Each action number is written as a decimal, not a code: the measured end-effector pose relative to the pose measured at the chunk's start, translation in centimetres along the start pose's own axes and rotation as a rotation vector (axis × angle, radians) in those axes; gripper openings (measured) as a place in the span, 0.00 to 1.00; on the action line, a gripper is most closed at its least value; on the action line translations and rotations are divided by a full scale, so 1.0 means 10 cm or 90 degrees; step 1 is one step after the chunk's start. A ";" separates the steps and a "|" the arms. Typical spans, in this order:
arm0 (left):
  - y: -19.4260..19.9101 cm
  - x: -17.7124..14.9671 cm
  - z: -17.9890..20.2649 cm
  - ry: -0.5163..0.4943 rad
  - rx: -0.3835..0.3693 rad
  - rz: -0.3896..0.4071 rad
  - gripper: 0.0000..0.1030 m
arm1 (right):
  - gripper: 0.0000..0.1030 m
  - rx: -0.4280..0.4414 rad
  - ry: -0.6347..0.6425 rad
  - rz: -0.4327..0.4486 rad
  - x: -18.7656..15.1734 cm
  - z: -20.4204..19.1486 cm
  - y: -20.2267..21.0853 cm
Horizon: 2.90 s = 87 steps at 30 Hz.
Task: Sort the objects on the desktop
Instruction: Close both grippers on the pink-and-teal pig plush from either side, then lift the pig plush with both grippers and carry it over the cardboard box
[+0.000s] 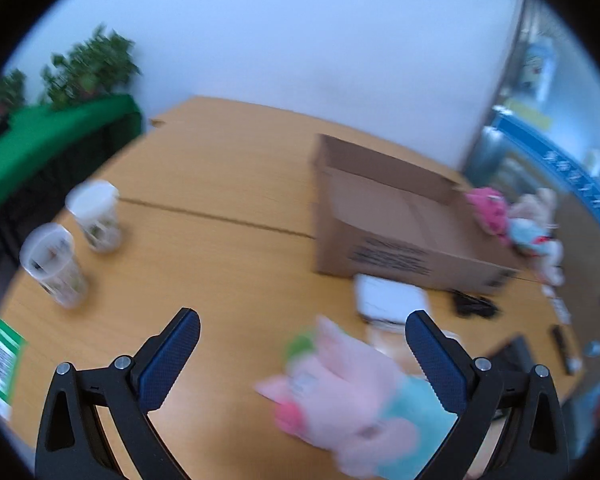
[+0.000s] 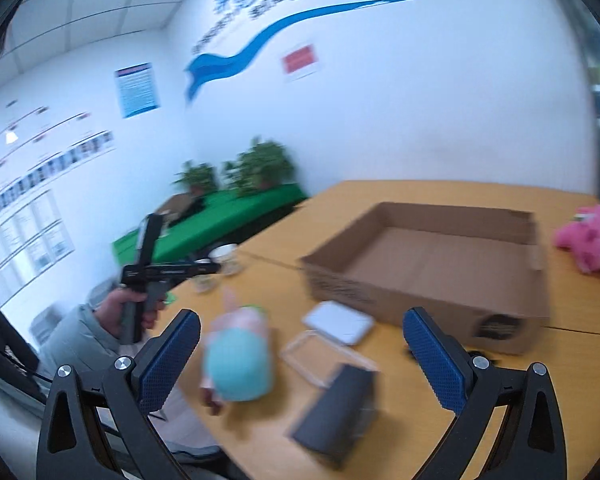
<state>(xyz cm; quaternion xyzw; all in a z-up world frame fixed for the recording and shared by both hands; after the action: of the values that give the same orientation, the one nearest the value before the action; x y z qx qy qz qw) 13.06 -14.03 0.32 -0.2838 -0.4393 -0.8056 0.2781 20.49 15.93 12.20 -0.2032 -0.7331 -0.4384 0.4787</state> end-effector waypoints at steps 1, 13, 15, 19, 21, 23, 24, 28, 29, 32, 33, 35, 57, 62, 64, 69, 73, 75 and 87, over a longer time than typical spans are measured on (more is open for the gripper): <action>-0.07 -0.08 0.05 0.011 -0.020 -0.006 1.00 | 1.00 0.031 0.013 -0.005 -0.03 -0.20 -0.08; -0.57 -0.63 0.03 0.116 -0.078 -0.059 0.99 | 1.00 0.027 0.077 -0.176 -1.03 -0.77 -1.27; -0.59 -0.63 0.05 0.119 -0.080 -0.070 0.98 | 0.99 -0.020 0.091 -0.162 -1.05 -0.57 -1.25; -0.71 -0.66 0.18 0.115 -0.085 -0.087 0.98 | 0.99 -0.080 0.111 -0.148 -1.03 -0.09 -1.07; -0.75 -0.69 0.24 0.118 -0.094 -0.093 0.98 | 0.99 -0.115 0.117 -0.157 -1.01 0.17 -1.03; -0.79 -0.74 0.30 0.122 -0.096 -0.102 0.97 | 0.99 -0.167 0.120 -0.164 -0.99 0.42 -0.96; -0.81 -0.76 0.33 0.124 -0.097 -0.108 0.97 | 0.99 -0.183 0.116 -0.164 -0.96 0.52 -0.92; -0.89 -0.83 0.42 0.128 -0.096 -0.116 0.96 | 1.00 -0.122 0.079 -0.155 -0.81 0.34 -0.86; -0.91 -0.84 0.44 0.133 -0.100 -0.119 0.96 | 1.00 -0.080 0.059 -0.163 -0.80 0.20 -0.89; -0.93 -0.87 0.52 0.128 -0.107 -0.128 0.94 | 1.00 0.053 0.019 -0.210 -0.93 -0.33 -1.02; -0.95 -0.88 0.56 0.121 -0.110 -0.134 0.94 | 1.00 0.057 0.031 -0.220 -0.99 -0.44 -1.08; -1.00 -0.90 0.66 0.109 -0.121 -0.147 0.91 | 0.95 0.046 0.050 -0.243 -1.13 -0.57 -1.22; -1.34 -0.51 1.71 -0.013 -0.217 -0.173 0.78 | 0.87 0.024 -0.029 -0.255 -1.13 0.12 -0.88; -1.24 0.19 1.75 -0.075 -0.192 -0.084 0.78 | 0.87 -0.013 0.038 -0.189 -0.57 0.10 -1.00; -1.17 0.52 1.76 -0.104 -0.186 -0.047 0.78 | 0.87 -0.015 0.046 -0.156 -0.30 0.11 -1.09; -1.02 1.40 1.86 -0.170 -0.182 0.038 0.78 | 0.86 -0.027 0.096 -0.074 0.52 0.08 -1.24; -1.00 2.13 1.97 -0.243 -0.169 0.102 0.78 | 0.86 -0.030 0.107 -0.008 1.25 0.14 -1.37; -1.06 2.40 1.98 -0.264 -0.170 0.113 0.78 | 0.86 -0.032 0.104 0.019 1.56 0.21 -1.46; -2.06 3.34 1.23 -0.239 -0.156 0.087 0.78 | 0.86 -0.009 0.053 0.035 2.34 0.66 -2.57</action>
<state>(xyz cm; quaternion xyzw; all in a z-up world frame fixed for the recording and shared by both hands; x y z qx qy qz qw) -21.52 -0.58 18.04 -0.4896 -0.3624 -0.7652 0.2087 -12.18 4.94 20.24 -0.2081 -0.7034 -0.4384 0.5193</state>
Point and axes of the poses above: each gripper's, at about its wrist camera, not at the fingertips, and y roughly against the way its jaws point, z to its right, x to its top, the point moved 7 cm from there along -y, roughly the way its jaws point, and after that the axes turned 13 degrees about -x, right-handed, at the moved point
